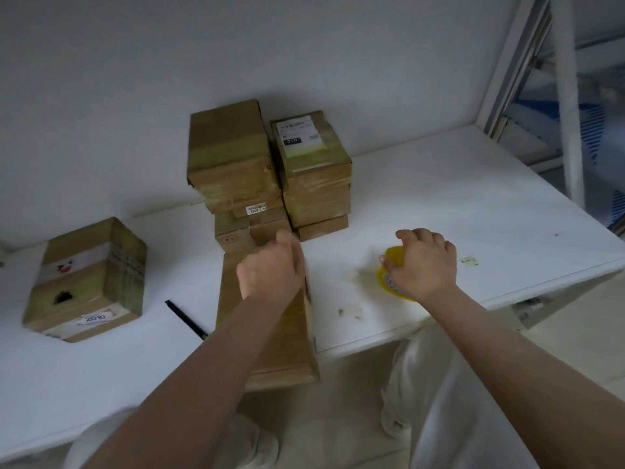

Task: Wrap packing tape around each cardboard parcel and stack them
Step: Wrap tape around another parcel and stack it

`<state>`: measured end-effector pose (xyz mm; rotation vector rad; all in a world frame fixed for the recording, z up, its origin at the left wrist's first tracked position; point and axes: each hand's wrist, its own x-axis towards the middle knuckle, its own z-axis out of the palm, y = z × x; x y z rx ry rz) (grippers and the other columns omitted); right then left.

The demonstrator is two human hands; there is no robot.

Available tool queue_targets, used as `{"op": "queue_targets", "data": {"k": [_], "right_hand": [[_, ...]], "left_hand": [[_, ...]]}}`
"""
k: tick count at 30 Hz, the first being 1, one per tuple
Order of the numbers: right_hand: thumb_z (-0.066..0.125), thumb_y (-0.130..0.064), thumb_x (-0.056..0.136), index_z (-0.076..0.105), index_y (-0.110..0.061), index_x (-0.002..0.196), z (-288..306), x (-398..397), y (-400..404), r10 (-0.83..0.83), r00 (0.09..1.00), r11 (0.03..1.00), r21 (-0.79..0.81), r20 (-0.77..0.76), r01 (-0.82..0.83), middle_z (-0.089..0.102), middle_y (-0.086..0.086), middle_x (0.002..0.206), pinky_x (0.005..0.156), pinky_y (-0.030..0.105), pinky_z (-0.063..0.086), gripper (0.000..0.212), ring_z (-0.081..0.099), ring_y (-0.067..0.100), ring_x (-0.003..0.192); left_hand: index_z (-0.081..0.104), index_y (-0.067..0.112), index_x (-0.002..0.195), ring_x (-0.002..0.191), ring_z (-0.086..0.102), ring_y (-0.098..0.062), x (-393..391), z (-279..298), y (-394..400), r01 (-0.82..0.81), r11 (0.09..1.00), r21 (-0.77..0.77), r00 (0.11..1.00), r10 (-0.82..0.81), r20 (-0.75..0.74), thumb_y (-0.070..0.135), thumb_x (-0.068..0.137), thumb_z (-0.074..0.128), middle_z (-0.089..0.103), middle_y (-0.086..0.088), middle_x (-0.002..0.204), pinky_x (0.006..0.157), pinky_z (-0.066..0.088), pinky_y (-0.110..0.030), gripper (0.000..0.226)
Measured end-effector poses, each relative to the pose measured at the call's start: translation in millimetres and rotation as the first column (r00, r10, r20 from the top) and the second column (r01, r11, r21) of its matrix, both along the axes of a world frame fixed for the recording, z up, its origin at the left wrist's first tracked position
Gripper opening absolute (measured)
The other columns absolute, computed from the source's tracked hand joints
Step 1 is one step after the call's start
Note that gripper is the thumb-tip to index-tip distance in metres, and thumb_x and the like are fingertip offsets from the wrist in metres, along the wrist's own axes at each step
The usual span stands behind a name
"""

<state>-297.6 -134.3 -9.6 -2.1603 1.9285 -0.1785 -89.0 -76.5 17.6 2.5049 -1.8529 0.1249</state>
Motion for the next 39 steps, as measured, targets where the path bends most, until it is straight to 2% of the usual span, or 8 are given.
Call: {"op": "queue_targets", "data": {"k": [6,10,16,19,24,30,35,39], "right_hand": [[0.056,-0.022,0.092,0.055,-0.010,0.133,2.7,29.9,31.9,0.130,0.982,0.975,-0.198,0.138,-0.102,0.052,0.013,0.136,0.105,0.040,0.030,0.043,0.039,0.032,0.132],[0.050,-0.006,0.093,0.045,-0.005,0.142,-17.4,48.4,44.2,0.307,0.933,0.952,-0.046,0.186,-0.304,0.043,0.014,0.148,0.114,0.033,0.025,0.049,0.031,0.028,0.141],[0.038,-0.016,0.097,0.006,0.000,0.153,-44.6,74.9,23.1,0.444,0.842,0.896,0.176,-0.307,-0.408,0.008,0.016,0.162,0.120,0.045,-0.005,0.066,-0.001,0.030,0.150],[0.027,-0.018,0.101,-0.005,0.005,0.151,-54.7,94.6,5.2,0.448,0.832,0.887,0.276,-0.328,-0.369,-0.005,0.023,0.161,0.120,0.047,-0.007,0.064,-0.007,0.035,0.149],[0.020,-0.043,0.104,-0.015,0.007,0.148,-91.7,109.2,-2.0,0.411,0.887,0.845,0.454,-0.213,-0.283,-0.020,0.028,0.156,0.120,0.045,-0.005,0.075,-0.017,0.039,0.146],[0.028,-0.042,0.104,-0.004,0.008,0.150,-75.9,94.3,-4.6,0.243,0.952,0.829,0.468,0.189,-0.304,-0.009,0.026,0.159,0.121,0.042,0.000,0.075,-0.010,0.035,0.148],[0.026,-0.038,0.105,0.015,-0.003,0.153,-51.6,87.9,46.5,0.057,0.821,0.885,0.352,0.568,-0.305,0.009,0.011,0.162,0.117,0.027,0.004,0.060,0.004,0.021,0.150],[0.022,-0.066,0.092,0.019,-0.016,0.155,-38.9,84.0,80.9,-0.108,0.740,0.852,0.445,0.664,-0.275,0.015,0.002,0.162,0.121,0.036,0.008,0.081,0.012,0.018,0.149]], "left_hand": [[0.051,0.023,0.120,0.085,0.063,-0.016,56.9,5.7,70.9,-0.122,0.983,-0.137,0.976,0.094,-0.195,0.041,0.095,0.051,0.064,0.005,0.101,0.065,0.052,-0.029,0.030],[0.054,0.020,0.118,0.101,0.060,-0.017,67.5,-4.4,95.2,-0.182,0.963,-0.200,0.919,0.094,-0.383,0.034,0.095,0.056,0.062,0.002,0.114,0.080,0.056,-0.034,0.027],[0.059,0.016,0.116,0.107,0.055,-0.014,73.7,-16.4,102.1,-0.109,0.938,-0.328,0.895,-0.051,-0.443,0.023,0.093,0.061,0.061,0.003,0.113,0.087,0.050,-0.028,0.024],[0.060,0.016,0.115,0.103,0.054,-0.009,77.8,-16.9,96.3,-0.104,0.928,-0.359,0.897,-0.069,-0.437,0.020,0.093,0.061,0.061,0.007,0.110,0.085,0.042,-0.019,0.023],[0.058,0.021,0.117,0.101,0.046,0.002,85.1,-23.8,86.9,-0.161,0.938,-0.307,0.879,-0.006,-0.477,0.023,0.095,0.060,0.052,0.017,0.109,0.079,0.032,-0.002,0.023],[0.055,0.023,0.122,0.105,0.049,-0.002,79.8,-33.7,87.6,-0.250,0.944,-0.215,0.810,0.082,-0.581,0.027,0.096,0.057,0.055,0.010,0.122,0.083,0.036,-0.011,0.026],[0.047,0.020,0.131,0.108,0.047,-0.005,71.4,-33.1,105.3,-0.360,0.915,-0.180,0.724,0.153,-0.672,0.030,0.096,0.057,0.049,0.004,0.131,0.088,0.040,-0.020,0.037],[0.044,0.015,0.134,0.109,0.050,-0.012,67.8,-38.0,127.1,-0.461,0.881,-0.108,0.599,0.219,-0.770,0.033,0.095,0.057,0.049,-0.003,0.135,0.091,0.041,-0.025,0.045]]}}
